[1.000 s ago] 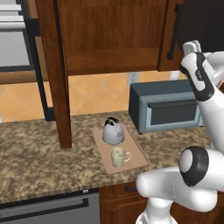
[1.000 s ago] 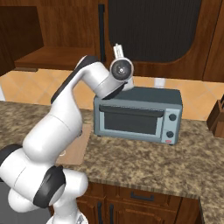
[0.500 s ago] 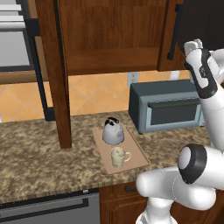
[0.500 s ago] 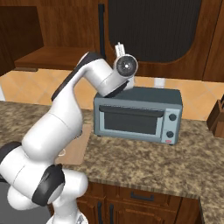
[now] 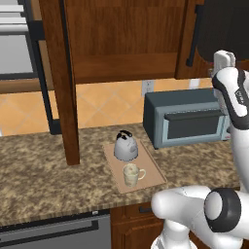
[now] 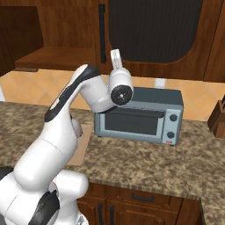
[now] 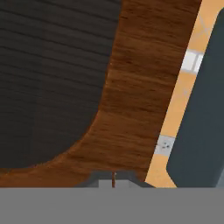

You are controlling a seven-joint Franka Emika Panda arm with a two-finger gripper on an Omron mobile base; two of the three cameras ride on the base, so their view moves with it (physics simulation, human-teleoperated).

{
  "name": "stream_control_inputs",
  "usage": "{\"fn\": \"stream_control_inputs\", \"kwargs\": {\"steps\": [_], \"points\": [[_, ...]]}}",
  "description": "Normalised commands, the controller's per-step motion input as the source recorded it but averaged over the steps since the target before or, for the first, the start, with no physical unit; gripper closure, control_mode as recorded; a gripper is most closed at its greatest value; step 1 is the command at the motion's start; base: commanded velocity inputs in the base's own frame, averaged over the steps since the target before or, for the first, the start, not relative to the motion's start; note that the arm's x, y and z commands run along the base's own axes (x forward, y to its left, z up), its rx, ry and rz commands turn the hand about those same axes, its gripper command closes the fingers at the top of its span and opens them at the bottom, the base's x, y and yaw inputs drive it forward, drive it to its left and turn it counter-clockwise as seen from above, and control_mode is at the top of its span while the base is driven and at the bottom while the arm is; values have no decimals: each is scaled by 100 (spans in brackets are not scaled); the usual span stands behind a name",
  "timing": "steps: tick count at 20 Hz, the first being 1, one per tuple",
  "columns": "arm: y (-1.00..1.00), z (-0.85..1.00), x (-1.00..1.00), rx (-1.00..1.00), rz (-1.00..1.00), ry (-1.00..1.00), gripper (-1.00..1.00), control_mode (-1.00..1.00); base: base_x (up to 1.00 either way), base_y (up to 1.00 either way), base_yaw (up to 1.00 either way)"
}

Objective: Pick the kettle from the counter and place it on the tray. Then pick the mug from the cabinet and place it on the tray. Then close the cabinet doors.

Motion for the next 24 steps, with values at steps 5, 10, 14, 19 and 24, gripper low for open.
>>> {"fn": "stream_control_inputs", "kwargs": {"steps": [5,10,14,19,24], "points": [[0,18,-85,-13,-7,0,100,-100,0,0,0],[13,0,-35,-3,0,0,100,-100,0,0,0],[49,16,-100,-6,0,0,100,-100,0,0,0],[69,22,-100,-8,0,-1,100,-100,0,0,0],[99,23,-100,-10,-4,1,100,-100,0,0,0]]}}
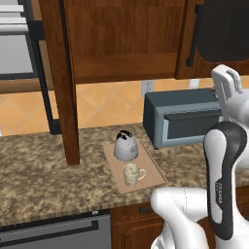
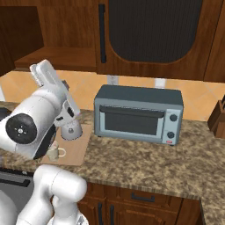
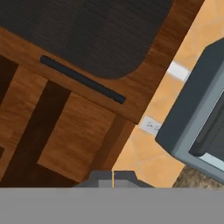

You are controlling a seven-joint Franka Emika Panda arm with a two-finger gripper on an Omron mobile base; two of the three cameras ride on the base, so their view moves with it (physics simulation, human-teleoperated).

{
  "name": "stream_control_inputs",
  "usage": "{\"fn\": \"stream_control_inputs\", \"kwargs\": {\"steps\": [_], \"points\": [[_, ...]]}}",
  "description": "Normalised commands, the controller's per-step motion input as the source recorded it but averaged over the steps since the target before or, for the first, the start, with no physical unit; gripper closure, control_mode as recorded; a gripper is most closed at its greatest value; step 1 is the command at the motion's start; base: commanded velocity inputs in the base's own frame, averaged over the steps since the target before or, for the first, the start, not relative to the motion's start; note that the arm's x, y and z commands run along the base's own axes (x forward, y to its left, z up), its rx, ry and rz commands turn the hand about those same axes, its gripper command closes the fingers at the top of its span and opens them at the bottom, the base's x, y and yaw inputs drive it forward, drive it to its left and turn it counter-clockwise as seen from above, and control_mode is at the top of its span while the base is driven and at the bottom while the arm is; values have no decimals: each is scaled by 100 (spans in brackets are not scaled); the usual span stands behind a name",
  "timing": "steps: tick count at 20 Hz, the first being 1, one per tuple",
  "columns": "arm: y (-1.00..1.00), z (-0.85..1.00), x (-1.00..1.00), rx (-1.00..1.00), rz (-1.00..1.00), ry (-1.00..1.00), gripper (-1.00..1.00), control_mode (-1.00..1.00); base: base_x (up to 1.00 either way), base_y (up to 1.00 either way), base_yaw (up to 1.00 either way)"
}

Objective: Pick the kettle from the counter and place it on the tray. Then pick the mug from the cabinet and place it on the tray. Then close the cabinet doors.

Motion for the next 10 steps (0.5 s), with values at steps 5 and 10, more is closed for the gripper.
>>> {"fn": "stream_control_inputs", "kwargs": {"steps": [5,10], "points": [[64,1,-43,-12,-2,5,100,-100,0,0,0],[19,0,-2,0,0,0,100,-100,0,0,0]]}}
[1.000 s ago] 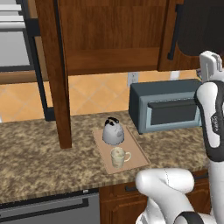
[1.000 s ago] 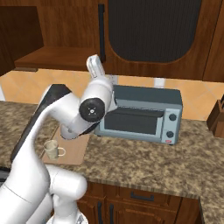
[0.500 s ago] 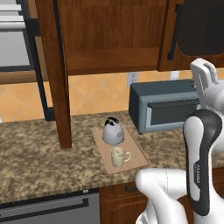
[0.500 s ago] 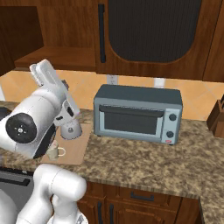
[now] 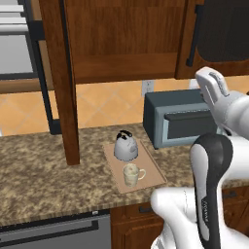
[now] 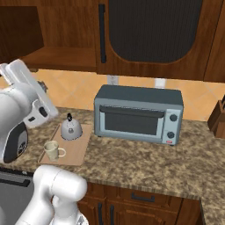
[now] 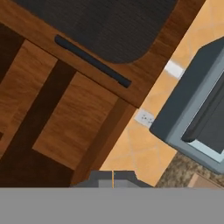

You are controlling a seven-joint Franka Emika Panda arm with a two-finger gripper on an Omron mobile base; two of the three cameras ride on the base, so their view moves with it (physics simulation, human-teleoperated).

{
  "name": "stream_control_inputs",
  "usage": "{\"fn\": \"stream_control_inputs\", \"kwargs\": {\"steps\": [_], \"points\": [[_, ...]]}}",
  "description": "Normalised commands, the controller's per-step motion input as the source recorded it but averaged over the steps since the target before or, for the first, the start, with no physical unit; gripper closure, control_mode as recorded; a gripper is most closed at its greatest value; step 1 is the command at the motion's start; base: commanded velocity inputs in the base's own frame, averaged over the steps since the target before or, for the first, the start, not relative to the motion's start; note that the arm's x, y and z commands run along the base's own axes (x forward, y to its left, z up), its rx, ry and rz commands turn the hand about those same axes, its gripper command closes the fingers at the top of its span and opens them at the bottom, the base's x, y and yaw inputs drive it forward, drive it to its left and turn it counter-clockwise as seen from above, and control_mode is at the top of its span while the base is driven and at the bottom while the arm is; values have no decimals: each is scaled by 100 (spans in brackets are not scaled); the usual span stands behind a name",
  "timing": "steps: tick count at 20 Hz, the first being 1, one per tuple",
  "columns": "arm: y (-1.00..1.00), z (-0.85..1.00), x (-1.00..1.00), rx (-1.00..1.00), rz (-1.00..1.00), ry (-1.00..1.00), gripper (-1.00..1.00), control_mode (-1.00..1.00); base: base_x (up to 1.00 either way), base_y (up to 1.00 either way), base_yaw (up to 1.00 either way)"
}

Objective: Pick the kettle from the counter and place it on the tray. Then pick the mug from the cabinet and place it on the tray. Then close the cabinet doors.

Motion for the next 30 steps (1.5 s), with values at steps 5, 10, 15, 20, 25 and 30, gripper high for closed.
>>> {"fn": "stream_control_inputs", "kwargs": {"steps": [5,10,15,20,25,30], "points": [[78,-3,-66,0,-2,0,100,-100,0,0,0],[75,-4,-78,0,0,0,100,-100,0,0,0],[78,-29,-53,0,0,-5,100,-100,0,0,0],[67,-28,-35,0,0,-10,100,-100,0,0,0],[42,-23,-2,3,0,-16,100,-100,0,0,0],[21,-55,20,1,1,-29,100,-100,0,0,0]]}}
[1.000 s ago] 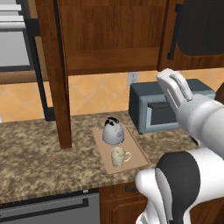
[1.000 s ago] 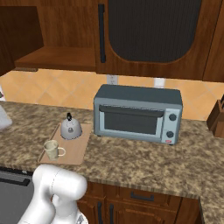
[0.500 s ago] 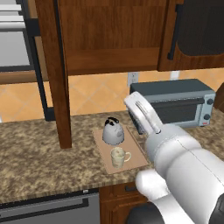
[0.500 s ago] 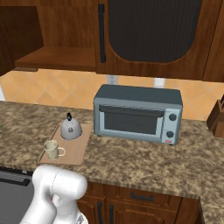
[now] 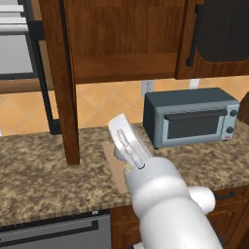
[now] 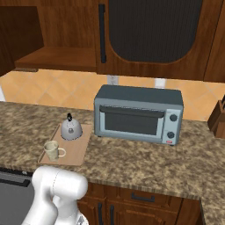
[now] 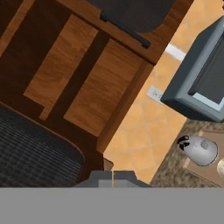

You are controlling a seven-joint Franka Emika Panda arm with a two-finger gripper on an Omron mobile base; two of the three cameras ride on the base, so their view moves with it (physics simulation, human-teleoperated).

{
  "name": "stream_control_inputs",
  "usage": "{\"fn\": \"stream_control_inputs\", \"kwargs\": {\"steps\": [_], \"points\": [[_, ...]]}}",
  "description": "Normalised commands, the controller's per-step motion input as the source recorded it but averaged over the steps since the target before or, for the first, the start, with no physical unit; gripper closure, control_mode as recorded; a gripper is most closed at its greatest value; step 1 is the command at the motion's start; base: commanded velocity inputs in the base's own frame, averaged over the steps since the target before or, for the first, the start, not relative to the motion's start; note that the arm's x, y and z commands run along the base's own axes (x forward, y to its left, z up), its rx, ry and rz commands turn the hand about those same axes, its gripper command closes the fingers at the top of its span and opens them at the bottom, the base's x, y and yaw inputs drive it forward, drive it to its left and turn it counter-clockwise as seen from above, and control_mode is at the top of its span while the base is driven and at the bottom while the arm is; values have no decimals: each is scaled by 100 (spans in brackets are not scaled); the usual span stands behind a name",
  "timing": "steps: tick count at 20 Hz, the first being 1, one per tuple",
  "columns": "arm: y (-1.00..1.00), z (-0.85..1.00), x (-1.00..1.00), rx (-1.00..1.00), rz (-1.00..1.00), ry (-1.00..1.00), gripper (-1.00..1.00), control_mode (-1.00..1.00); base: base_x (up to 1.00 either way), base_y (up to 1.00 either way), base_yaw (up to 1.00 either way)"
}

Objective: Pick the kettle from the counter and place it on the tray. Then pick the mug from the cabinet and place it on the tray. Then close the cabinet doors.

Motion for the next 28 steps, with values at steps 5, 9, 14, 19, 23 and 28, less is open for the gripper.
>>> {"fn": "stream_control_inputs", "kwargs": {"steps": [5,9,14,19,23,28], "points": [[12,-84,15,0,2,-43,100,-100,0,0,0],[9,-90,0,0,0,-44,100,-100,0,0,0],[13,-68,1,0,0,-37,100,-100,0,0,0],[39,-40,44,0,0,-19,100,-100,0,0,0],[62,-29,97,0,0,-4,100,-100,0,0,0],[83,-53,63,0,0,-12,100,-100,0,0,0]]}}
